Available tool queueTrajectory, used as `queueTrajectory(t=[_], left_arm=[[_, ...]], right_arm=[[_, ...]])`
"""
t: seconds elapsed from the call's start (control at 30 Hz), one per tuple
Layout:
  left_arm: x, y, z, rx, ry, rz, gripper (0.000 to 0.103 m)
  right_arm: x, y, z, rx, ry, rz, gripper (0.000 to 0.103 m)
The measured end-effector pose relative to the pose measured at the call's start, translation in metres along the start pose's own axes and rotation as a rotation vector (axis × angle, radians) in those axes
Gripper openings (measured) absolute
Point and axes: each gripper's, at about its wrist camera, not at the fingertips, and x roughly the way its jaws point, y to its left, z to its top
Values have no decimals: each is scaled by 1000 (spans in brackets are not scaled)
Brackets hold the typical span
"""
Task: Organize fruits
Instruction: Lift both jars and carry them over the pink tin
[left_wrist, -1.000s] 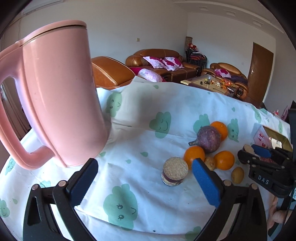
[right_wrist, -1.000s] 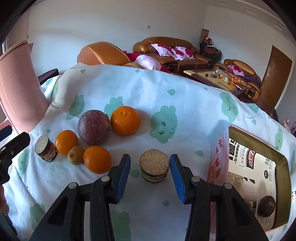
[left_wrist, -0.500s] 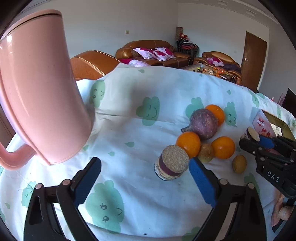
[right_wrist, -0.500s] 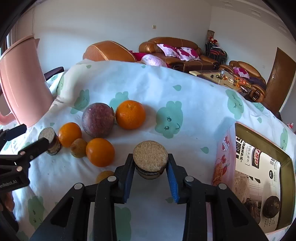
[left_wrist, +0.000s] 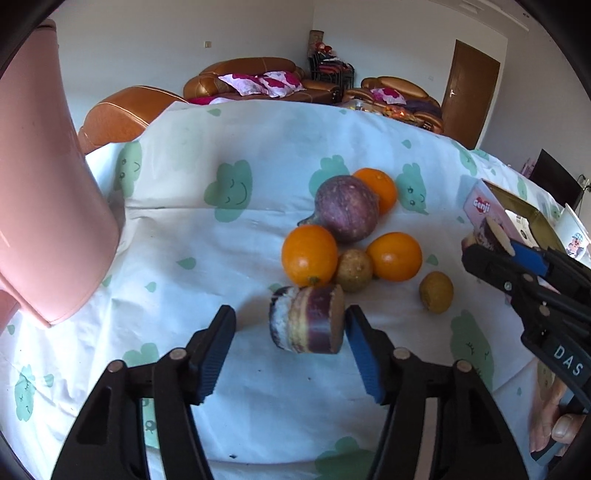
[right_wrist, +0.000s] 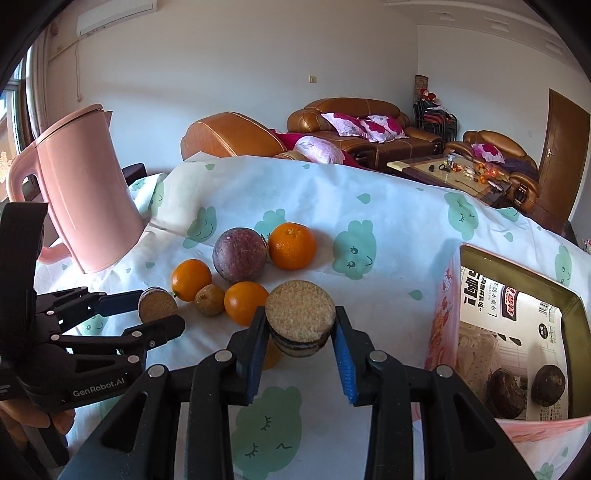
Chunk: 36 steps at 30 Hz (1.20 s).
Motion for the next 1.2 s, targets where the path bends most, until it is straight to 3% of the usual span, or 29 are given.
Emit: queueTrajectory(t=[0.07,0.13,0.2,0.37,0.57,0.77,0.9,1.1,1.2], left_arm=[[0,3,0,-17,-9,-5,67],[1,8,1,-41,-11,-14,60],[1,8,0,-38,-7,-49,45],[0,-3,-5,36,6,-25,33],[-6,1,-6,15,-12,-14,32],[-48,9,1,-47,-262,-42,32],[-64,4,1,-56,-364,-73,32],[-64,-14,-1,-85,-400,-169,32],[-64,-35,-1,-48,-407,-183,32]], right_arm=[[-2,-3,-2,-3,3,-2,36],[-2,-2,-2,-4,4,-3,36],[-3,-3,-3,0,2,-1,36],[-9,-3,-6,3,-5,2,36],[-20,-4,-8,9,-33,9,36],[-50,-7,-6,-6,-134,34,36],[-70,-10,-9,-30,-196,28,36],[-81,-24,-13,-57,-217,-86,36],[-83,-41,-15,-49,-211,-134,36]])
